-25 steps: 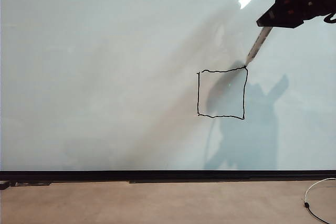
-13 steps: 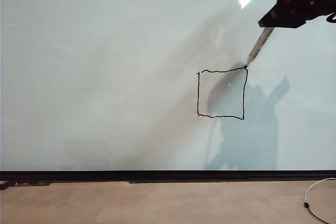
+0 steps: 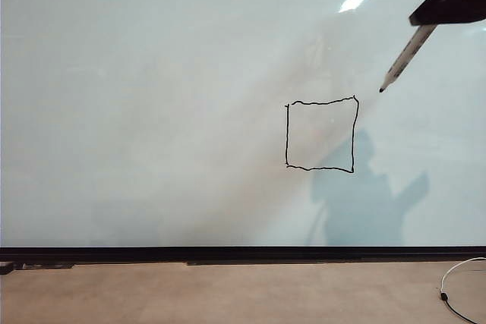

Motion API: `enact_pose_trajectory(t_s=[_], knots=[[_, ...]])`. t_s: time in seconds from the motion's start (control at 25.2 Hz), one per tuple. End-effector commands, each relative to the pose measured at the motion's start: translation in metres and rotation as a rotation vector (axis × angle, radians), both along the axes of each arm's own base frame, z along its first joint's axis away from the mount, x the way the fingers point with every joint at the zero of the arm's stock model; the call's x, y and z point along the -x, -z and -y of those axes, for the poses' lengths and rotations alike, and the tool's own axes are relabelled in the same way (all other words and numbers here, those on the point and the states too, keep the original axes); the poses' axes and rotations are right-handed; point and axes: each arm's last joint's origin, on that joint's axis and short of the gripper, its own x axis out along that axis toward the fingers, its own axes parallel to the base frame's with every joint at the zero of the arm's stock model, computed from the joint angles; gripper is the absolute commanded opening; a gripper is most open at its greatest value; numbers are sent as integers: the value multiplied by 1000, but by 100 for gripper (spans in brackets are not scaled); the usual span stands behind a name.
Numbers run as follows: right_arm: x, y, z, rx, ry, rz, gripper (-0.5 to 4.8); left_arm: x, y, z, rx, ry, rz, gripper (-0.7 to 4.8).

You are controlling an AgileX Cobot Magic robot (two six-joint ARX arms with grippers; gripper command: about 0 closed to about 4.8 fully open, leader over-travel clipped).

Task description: Pick up the pen on the shelf to the right of the whiteboard and draw a rectangle.

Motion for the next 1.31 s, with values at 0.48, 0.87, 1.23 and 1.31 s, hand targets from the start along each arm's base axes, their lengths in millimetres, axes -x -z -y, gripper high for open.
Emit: enact_pose_trajectory(t_s=[0.48,0.87,1.23,1.31], knots=[[52,20,27,-230,102,62,-6,0,-2,0,-2,-1,13,-4],[76,40,31,-269,152,72,-6,0,-2,0,-2,-1,13,-4],[92,57,34,-296,177,90,-6,0,-2,0,-2,-1,13,-5],[95,60,35,-301,177,98,-6,0,-2,0,-2,-1,13,-4]])
